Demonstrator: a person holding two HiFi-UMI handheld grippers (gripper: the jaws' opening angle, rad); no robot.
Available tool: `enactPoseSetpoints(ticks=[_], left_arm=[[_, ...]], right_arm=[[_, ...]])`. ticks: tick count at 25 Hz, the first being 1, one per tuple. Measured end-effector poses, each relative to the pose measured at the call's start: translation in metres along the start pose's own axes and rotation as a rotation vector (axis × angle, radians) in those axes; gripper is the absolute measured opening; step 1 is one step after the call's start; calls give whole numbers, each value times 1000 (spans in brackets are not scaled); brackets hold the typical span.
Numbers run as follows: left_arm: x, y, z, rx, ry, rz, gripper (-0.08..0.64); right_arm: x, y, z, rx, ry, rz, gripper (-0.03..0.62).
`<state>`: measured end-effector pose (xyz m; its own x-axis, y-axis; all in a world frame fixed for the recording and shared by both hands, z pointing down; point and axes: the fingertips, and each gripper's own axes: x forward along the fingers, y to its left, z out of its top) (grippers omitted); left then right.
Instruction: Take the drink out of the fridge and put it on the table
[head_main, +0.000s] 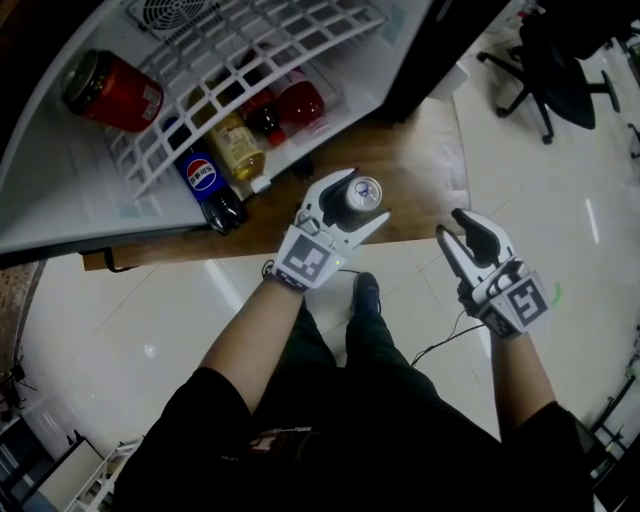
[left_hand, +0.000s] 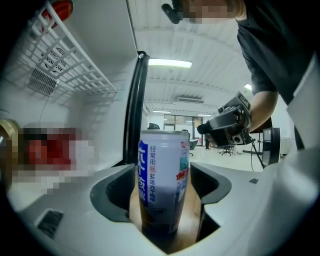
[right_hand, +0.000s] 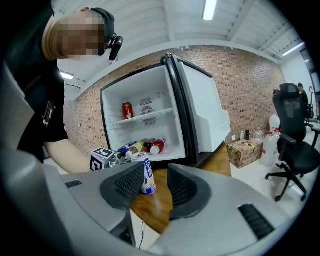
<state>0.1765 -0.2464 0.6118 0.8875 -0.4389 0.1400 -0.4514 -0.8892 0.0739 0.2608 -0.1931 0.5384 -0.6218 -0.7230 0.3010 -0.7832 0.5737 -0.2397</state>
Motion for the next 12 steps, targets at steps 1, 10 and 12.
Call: enactPoseSetpoints(ticks=[1, 10, 12], left_arm=[[-2, 1, 0, -21, -1, 12, 359], [-107, -29, 41, -238, 26, 147, 302], [-141, -41, 68, -253, 4, 170, 228]], right_arm=[[0, 0, 1, 0, -2, 1, 175], [-23, 26, 26, -19, -27, 79, 175], [-31, 37, 34, -30, -26, 118, 173]])
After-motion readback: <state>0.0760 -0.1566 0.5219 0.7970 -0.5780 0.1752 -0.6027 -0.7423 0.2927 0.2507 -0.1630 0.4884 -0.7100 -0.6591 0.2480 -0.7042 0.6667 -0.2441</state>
